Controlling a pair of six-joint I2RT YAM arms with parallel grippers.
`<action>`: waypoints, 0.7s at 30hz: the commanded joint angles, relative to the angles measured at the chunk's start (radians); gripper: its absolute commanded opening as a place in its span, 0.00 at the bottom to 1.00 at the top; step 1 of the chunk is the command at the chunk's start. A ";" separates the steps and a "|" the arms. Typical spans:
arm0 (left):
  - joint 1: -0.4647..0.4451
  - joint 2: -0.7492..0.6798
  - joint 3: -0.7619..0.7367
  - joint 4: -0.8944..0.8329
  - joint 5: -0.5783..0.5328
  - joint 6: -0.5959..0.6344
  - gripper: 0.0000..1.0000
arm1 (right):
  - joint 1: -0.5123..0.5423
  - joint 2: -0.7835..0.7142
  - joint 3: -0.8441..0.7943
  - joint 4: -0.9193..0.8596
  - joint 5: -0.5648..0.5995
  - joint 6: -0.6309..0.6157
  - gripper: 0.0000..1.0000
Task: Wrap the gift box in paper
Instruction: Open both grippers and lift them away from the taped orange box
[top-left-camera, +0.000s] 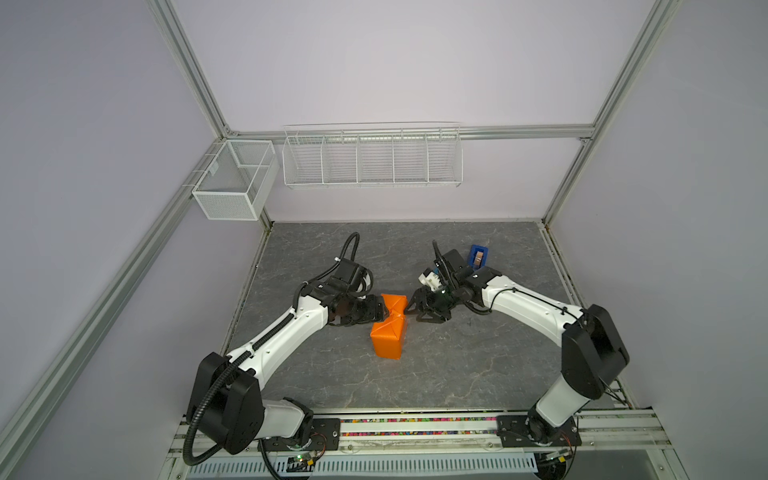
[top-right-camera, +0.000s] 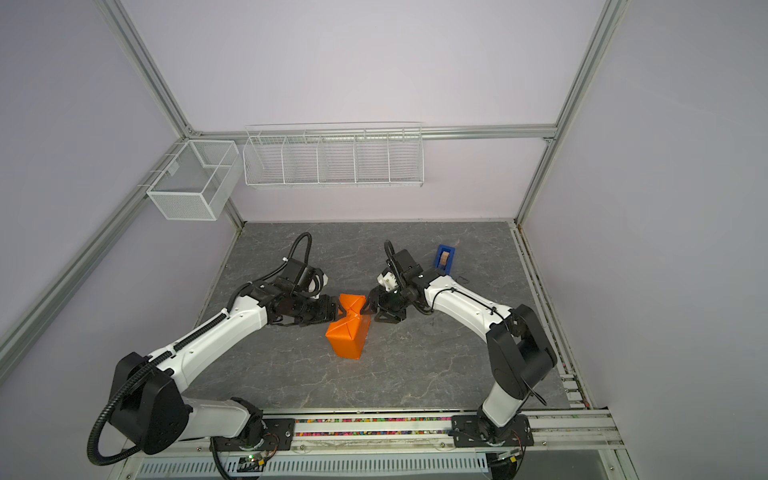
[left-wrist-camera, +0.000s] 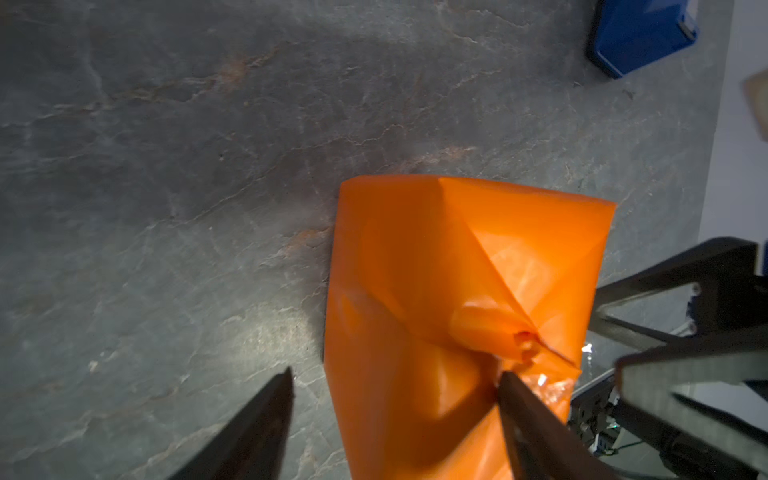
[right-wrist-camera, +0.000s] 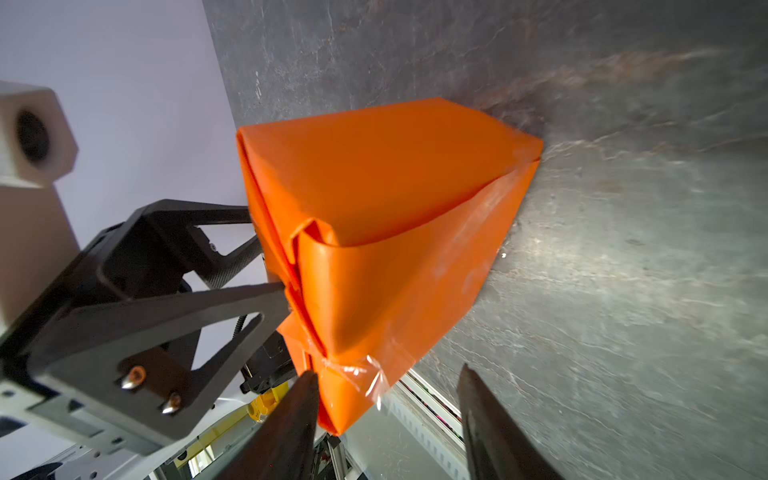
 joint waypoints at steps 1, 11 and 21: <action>-0.038 0.009 0.094 -0.143 -0.101 0.010 1.00 | -0.038 -0.069 -0.017 -0.062 0.022 -0.040 0.64; -0.178 0.185 0.284 -0.237 -0.213 0.003 1.00 | -0.142 -0.183 -0.103 -0.113 0.022 -0.095 0.69; -0.241 0.301 0.279 -0.247 -0.248 -0.020 0.99 | -0.176 -0.232 -0.142 -0.116 0.010 -0.118 0.71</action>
